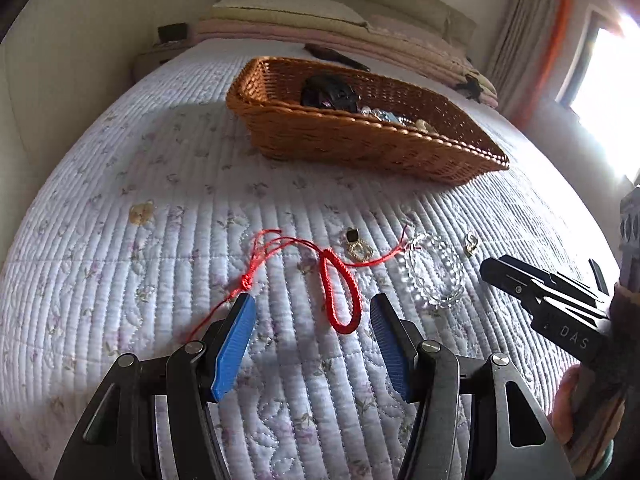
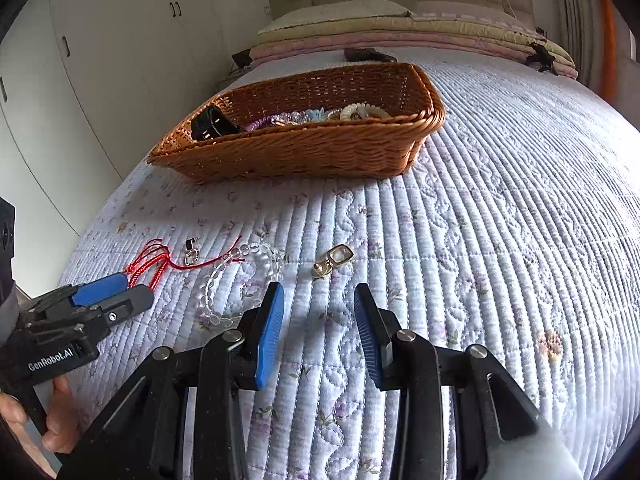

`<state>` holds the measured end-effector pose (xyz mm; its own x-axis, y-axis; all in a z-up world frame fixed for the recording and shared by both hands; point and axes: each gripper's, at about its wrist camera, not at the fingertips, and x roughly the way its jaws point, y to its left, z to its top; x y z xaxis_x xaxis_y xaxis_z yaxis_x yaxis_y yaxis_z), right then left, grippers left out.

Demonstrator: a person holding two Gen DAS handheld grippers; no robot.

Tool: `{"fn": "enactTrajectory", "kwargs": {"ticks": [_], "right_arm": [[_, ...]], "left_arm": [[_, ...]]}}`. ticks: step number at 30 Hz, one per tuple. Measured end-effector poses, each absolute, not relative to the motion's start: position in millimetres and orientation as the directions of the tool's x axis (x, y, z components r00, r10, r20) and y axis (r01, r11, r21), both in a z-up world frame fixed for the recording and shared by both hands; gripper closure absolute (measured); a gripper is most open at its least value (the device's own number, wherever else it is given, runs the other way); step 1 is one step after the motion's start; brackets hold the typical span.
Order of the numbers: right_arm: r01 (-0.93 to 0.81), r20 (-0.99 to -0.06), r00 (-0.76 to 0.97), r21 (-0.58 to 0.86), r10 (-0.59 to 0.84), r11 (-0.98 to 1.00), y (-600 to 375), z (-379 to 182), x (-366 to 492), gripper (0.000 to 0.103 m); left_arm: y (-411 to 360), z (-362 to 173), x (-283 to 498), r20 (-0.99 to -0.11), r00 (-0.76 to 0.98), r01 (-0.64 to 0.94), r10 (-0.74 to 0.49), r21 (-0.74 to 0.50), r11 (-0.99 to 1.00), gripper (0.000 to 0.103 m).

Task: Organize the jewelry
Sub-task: 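Grasp the red string cord with the left tool while the right tool grasps the gold charm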

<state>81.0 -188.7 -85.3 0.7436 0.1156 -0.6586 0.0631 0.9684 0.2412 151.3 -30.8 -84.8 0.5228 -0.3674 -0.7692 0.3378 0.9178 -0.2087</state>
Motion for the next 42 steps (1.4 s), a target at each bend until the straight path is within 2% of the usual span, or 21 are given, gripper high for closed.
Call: {"fn": "enactTrajectory", "kwargs": {"ticks": [8,11,12,14,17,20,26,29,30,32,36,39,42], "right_arm": [[0.108,-0.709,0.703,0.188,0.059,0.976,-180.0,-84.4,111.5,0.068],[0.126,-0.72,0.694,0.127,0.004,0.984,-173.8,-84.7,114.9,0.077],[0.13,-0.72,0.694,0.129,0.002,0.983,-175.3,-84.9,113.2,0.085],[0.139,-0.721,0.693,0.156,0.016,0.978,-183.7,-87.3,107.7,0.091],[0.14,-0.712,0.701,0.19,0.038,0.972,-197.8,-88.3,95.7,0.091],[0.071,-0.683,0.719,0.257,0.129,0.964,-202.5,-88.0,89.8,0.09],[0.069,-0.702,0.707,0.188,0.085,0.98,-188.3,-87.2,98.5,0.088],[0.08,-0.701,0.709,0.185,0.075,0.979,-187.9,-88.1,103.2,0.088],[0.081,-0.699,0.71,0.193,0.079,0.978,-189.2,-88.8,103.6,0.087],[0.083,-0.697,0.711,0.21,0.089,0.974,-191.9,-90.0,103.6,0.085],[0.074,-0.678,0.729,0.209,0.09,0.975,-192.3,-87.5,92.3,0.072],[0.076,-0.651,0.755,0.213,0.083,0.974,-194.5,-84.0,80.2,0.072],[0.076,-0.66,0.745,0.224,0.094,0.972,-196.7,-87.0,79.7,0.071]], "left_arm": [[-26.7,-85.2,146.7,-0.75,0.531,0.345,-0.393,-0.232,0.909,0.042],[-28.0,-86.2,144.3,-0.75,0.534,0.356,-0.392,-0.221,0.908,0.042],[-28.3,-86.6,143.3,-0.75,0.535,0.358,-0.389,-0.216,0.909,0.042],[-28.0,-86.0,141.6,-0.747,0.538,0.362,-0.39,-0.213,0.908,0.042],[-29.6,-85.5,139.8,-0.743,0.536,0.372,-0.402,-0.219,0.902,0.042],[-30.0,-86.1,141.9,-0.741,0.536,0.375,-0.404,-0.219,0.901,0.042],[-30.2,-86.6,139.5,-0.737,0.538,0.377,-0.41,-0.225,0.899,0.043],[-29.5,-87.5,139.5,-0.741,0.537,0.371,-0.404,-0.222,0.902,0.06],[-28.9,-88.3,140.2,-0.744,0.536,0.365,-0.399,-0.222,0.904,0.062],[-27.4,-88.4,140.4,-0.741,0.537,0.362,-0.403,-0.228,0.904,0.064],[-25.1,-88.4,140.1,-0.74,0.536,0.364,-0.405,-0.231,0.902,0.064],[-26.4,-88.8,140.1,-0.741,0.54,0.365,-0.399,-0.222,0.904,0.065],[-26.4,-89.2,141.4,-0.744,0.548,0.349,-0.383,-0.212,0.913,0.078]]}}
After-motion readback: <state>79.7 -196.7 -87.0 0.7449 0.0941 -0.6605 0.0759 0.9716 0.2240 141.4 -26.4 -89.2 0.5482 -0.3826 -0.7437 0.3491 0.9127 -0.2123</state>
